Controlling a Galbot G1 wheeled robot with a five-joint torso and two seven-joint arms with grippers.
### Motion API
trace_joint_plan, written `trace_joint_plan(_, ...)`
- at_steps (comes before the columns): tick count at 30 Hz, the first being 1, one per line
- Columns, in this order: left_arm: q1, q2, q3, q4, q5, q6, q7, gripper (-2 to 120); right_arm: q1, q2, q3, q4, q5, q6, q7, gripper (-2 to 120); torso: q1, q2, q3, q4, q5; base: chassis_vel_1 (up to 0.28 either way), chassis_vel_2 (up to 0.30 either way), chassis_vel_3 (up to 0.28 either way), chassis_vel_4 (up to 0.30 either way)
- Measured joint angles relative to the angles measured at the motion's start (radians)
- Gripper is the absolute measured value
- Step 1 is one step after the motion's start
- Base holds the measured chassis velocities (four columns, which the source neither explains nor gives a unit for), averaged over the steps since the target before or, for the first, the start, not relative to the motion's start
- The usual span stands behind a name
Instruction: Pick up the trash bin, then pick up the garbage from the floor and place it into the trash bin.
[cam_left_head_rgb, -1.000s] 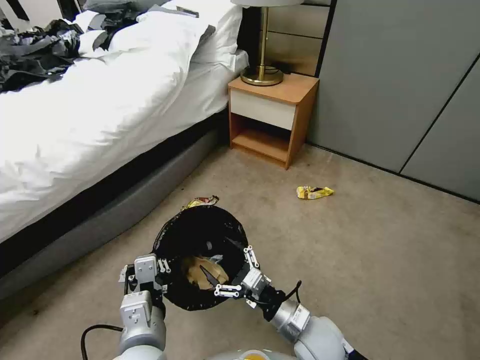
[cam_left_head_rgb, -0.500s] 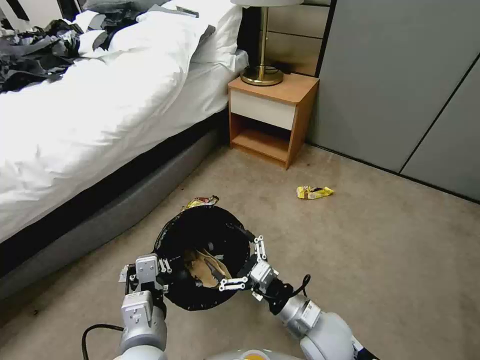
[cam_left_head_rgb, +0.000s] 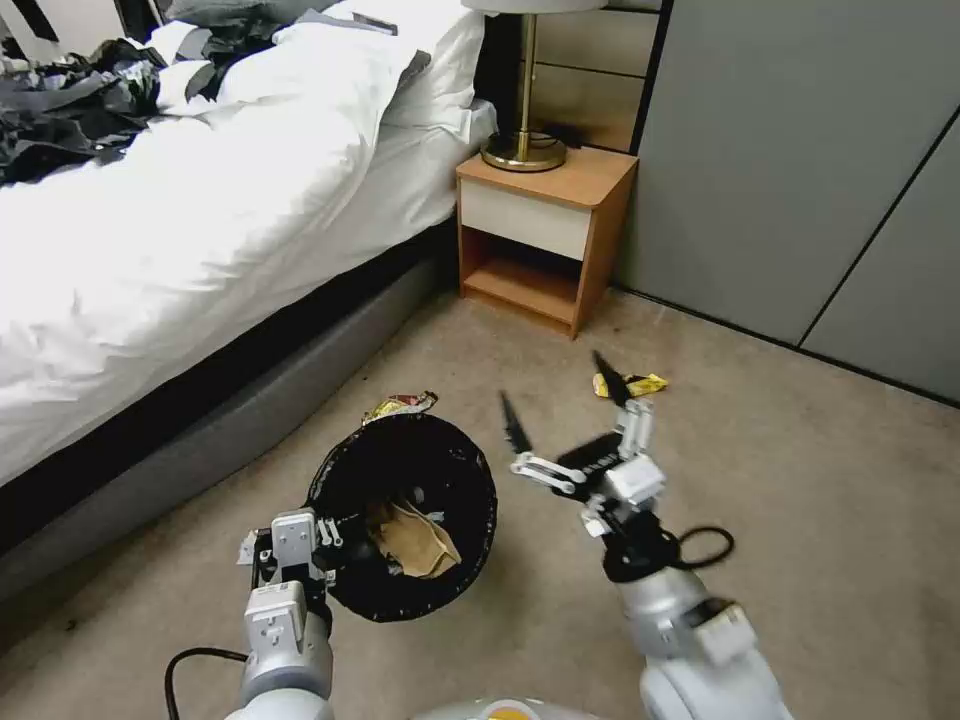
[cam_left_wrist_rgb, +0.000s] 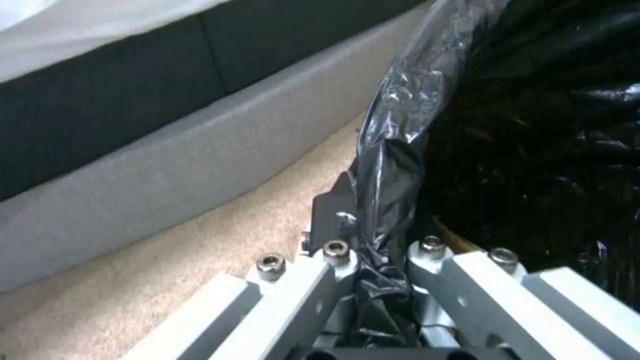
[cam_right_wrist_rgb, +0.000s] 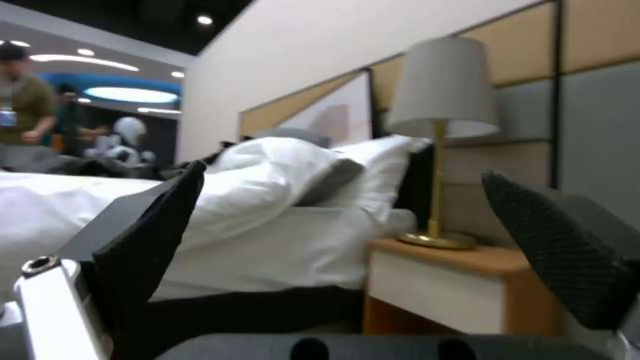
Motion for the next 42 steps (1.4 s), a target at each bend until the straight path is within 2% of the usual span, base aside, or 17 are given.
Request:
trace_joint_plan(7,-0.001,0.0,0.0,-0.001,0.0,-0.007,0.003,1,-0.099,0.079,0.094,-0.039,-0.024,0.104,0.021,100,0.0,0.0,0.0,0.0002,0.0,0.0,0.0,0.0,0.0)
trace_joint_plan(15,0.007,0.0,0.004,-0.002,0.0,-0.016,0.005,1,-0.126,0.093,0.12,-0.071,-0.023,0.138,0.05,100,0.0,0.0,0.0,0.0002,0.0001,0.0,0.0,0.0,0.0)
trace_joint_plan(23,0.015,0.001,0.003,-0.006,0.001,-0.024,0.006,1,-0.123,0.097,0.153,-0.104,-0.012,0.153,0.087,100,0.0,0.0,0.0,0.0002,0.0001,0.0,0.0,0.0,0.0)
trace_joint_plan(42,0.01,-0.001,0.004,-0.007,0.003,-0.023,0.009,1,-0.084,0.083,0.189,-0.114,0.021,0.127,0.081,100,0.0,0.0,0.0,0.0002,0.0002,-0.008,0.008,0.014,-0.01)
